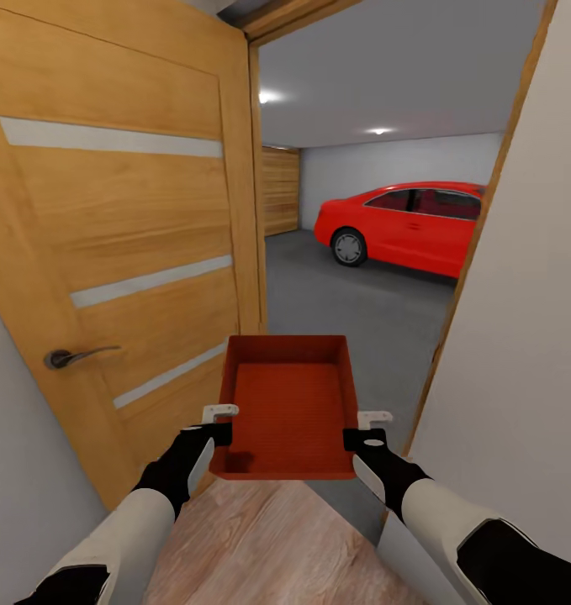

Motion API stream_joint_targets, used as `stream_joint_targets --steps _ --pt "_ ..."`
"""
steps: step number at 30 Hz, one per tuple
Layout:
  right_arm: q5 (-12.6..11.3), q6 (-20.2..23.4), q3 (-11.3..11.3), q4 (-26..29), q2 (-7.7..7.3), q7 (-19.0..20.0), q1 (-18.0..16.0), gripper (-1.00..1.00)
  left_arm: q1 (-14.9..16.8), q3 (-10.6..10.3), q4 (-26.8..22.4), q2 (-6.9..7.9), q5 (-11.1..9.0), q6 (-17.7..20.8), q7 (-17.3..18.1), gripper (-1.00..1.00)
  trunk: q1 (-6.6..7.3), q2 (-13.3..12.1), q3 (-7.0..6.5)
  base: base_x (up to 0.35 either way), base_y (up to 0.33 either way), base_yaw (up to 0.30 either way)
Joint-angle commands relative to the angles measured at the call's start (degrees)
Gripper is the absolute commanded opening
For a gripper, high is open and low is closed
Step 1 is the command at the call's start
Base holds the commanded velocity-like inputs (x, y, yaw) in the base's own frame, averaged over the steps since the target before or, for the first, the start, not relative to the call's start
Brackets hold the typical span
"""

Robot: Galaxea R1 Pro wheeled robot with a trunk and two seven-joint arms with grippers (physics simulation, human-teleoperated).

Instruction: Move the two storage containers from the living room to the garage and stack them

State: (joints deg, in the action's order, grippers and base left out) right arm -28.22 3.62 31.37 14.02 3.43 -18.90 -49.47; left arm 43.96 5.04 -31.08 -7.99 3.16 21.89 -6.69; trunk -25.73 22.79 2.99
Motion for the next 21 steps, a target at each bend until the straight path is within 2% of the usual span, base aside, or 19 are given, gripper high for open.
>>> stream_joint_targets --steps 1,12,21 --pt "0.1 0.3 0.4 0.0 0.02 -0.7 0.0 -1.0 0.1 0.9 -0.2 -1.15 -0.3 0.4 -0.1 -1.0 -0.06 0.1 0.13 0.199 0.256 -0.002" --pt "0.1 0.3 0.4 0.0 0.02 -0.7 0.0 -1.0 0.1 0.9 -0.2 -1.14 -0.3 0.4 -0.1 -1.0 -0.06 0.1 0.13 0.202 0.255 -0.001" --pt "0.1 0.3 0.4 0.0 0.03 -0.7 0.0 -1.0 0.1 0.9 -0.2 -1.15 -0.3 0.3 -0.1 -1.0 -0.06 0.1 0.13 0.013 0.013 -0.232"
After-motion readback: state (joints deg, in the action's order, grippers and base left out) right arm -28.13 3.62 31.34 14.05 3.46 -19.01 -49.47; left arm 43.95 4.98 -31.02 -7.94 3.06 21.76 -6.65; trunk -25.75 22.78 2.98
